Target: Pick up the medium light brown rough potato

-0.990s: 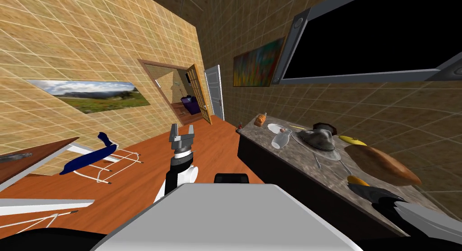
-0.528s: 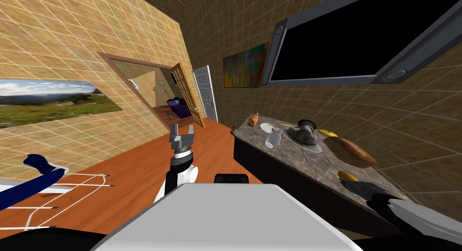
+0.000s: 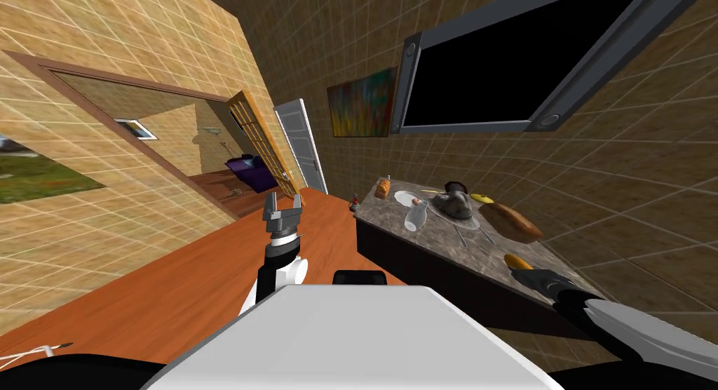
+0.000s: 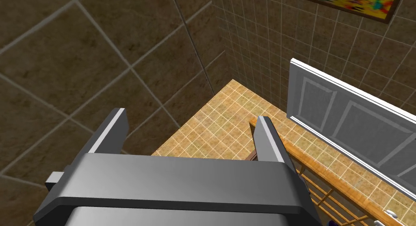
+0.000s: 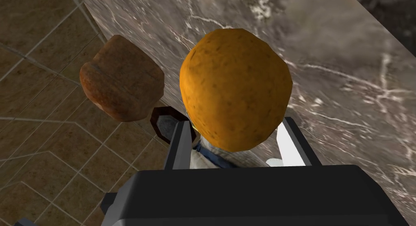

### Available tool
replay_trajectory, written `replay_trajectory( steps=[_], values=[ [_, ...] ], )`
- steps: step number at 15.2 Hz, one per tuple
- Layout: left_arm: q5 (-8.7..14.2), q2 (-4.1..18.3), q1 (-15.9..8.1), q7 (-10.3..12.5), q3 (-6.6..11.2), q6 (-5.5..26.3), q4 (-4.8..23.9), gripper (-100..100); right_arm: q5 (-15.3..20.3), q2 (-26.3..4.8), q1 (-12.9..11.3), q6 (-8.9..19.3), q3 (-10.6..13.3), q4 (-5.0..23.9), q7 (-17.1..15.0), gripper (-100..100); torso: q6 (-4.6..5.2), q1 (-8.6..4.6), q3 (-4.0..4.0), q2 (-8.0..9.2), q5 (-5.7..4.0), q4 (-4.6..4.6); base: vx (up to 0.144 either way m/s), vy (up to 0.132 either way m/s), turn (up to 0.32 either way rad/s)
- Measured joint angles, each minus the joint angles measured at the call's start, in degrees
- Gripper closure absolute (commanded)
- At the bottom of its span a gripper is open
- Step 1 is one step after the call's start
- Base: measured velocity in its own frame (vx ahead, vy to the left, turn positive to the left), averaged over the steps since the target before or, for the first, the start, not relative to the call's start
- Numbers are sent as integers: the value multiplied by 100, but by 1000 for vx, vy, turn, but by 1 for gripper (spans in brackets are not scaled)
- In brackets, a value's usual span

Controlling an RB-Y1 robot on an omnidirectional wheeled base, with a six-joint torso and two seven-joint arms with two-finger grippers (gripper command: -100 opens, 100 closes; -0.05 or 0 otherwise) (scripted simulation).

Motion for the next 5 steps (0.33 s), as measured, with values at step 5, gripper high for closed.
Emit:
replay_trajectory(
  steps=[5],
  values=[
    [0,0,-1,0,0,0,0,0,263,12,284,-69,-335,-520,131,100,-2,1,4,8,3,2,123,10,-245]
  ],
)
